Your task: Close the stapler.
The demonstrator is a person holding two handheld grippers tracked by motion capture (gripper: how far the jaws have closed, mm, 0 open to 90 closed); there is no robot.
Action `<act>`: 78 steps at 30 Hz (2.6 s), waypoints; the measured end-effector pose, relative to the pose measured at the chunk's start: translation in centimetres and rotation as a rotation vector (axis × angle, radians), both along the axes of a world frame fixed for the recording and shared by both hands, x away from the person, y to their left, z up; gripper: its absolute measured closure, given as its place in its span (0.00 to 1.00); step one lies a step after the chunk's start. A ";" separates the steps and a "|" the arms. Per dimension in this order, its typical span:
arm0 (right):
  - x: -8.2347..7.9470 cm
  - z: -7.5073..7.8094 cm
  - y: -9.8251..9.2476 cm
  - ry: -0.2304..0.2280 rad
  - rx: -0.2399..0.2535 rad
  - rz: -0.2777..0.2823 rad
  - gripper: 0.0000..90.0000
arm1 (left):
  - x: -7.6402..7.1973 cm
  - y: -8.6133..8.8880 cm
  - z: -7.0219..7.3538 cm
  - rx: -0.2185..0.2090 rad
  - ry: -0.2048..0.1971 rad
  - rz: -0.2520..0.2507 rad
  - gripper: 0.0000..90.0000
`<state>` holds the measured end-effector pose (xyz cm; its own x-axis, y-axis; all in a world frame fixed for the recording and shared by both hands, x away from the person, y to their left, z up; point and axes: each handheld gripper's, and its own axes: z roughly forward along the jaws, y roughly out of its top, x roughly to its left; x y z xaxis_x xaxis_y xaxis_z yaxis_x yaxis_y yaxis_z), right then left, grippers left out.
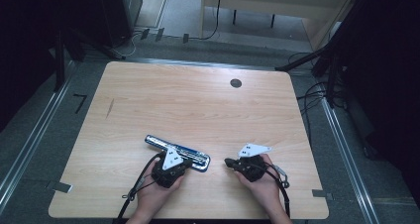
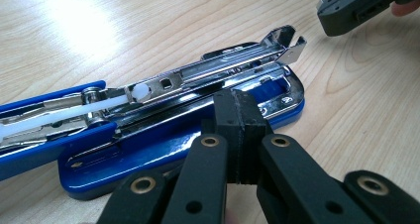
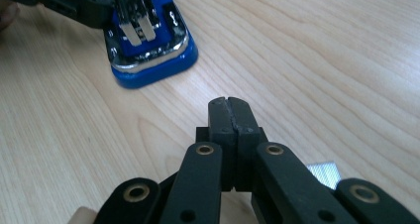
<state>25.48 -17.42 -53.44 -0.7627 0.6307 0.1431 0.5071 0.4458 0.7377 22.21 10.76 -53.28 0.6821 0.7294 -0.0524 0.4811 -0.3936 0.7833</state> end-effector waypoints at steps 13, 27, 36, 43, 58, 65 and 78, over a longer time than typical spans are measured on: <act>-0.8 -0.5 -2.1 0.019 -0.011 -0.033 1.00 | 0.0 0.0 0.0 -0.004 0.003 0.001 1.00; -0.7 -0.4 -3.6 0.004 -0.016 -0.081 1.00 | 0.0 0.0 0.0 -0.004 0.003 0.001 1.00; -0.6 0.5 -3.3 -0.034 0.016 -0.091 1.00 | 0.0 0.0 0.0 -0.003 0.002 0.001 1.00; -0.2 -0.2 -2.1 -0.016 0.008 -0.071 1.00 | 0.0 0.0 0.0 -0.003 0.002 0.001 1.00; 0.1 -0.5 -3.9 -0.005 0.002 -0.122 1.00 | 0.0 0.1 0.0 -0.006 0.004 0.001 1.00; 0.1 0.0 -5.0 -0.028 0.017 -0.150 1.00 | 0.0 0.1 0.0 -0.006 0.005 0.000 1.00; 0.6 0.6 -6.4 -0.020 0.029 -0.167 0.73 | 0.1 0.1 0.0 -0.008 0.010 -0.001 1.00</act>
<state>26.07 -23.85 -52.87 -0.6502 0.7450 0.1489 0.5572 0.3344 0.7601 22.31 10.90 -53.27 0.6825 0.7280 -0.0650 0.4885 -0.3882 0.7814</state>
